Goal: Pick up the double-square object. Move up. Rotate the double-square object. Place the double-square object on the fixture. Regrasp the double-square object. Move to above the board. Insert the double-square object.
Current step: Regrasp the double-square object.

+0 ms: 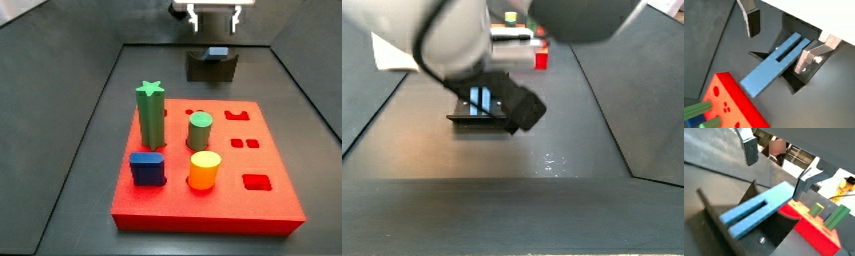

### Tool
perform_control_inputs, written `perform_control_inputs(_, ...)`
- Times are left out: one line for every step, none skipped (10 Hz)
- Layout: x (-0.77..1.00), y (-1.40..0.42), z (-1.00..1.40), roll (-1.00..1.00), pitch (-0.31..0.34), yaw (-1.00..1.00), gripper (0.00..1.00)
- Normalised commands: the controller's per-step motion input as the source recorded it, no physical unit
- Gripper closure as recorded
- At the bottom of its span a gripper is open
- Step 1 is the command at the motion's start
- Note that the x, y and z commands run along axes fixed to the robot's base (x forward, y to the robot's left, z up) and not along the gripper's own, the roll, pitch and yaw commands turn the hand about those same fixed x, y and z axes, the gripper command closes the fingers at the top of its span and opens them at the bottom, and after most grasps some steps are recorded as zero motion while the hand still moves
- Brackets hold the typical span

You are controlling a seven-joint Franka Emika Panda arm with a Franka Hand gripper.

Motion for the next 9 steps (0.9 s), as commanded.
perform_control_inputs(-0.03,0.0,0.33,0.05,0.06,0.0,0.0)
perform_control_inputs(0.0,-1.0,0.95,1.0,0.066,0.01,0.0)
perform_control_inputs(0.01,-1.0,0.91,1.0,0.064,0.01,0.0)
perform_control_inputs(-0.02,-1.0,0.88,1.0,0.053,0.01,0.0)
perform_control_inputs(-0.04,-1.0,0.86,1.0,0.048,0.01,0.0)
perform_control_inputs(-0.06,-1.0,0.78,1.0,0.039,0.01,0.0)
perform_control_inputs(-0.07,-1.0,0.74,1.0,0.037,0.01,0.0)
perform_control_inputs(-0.07,-1.0,0.62,1.0,0.034,0.01,0.0)
perform_control_inputs(-0.07,-0.97,0.52,1.0,0.032,0.01,0.0)
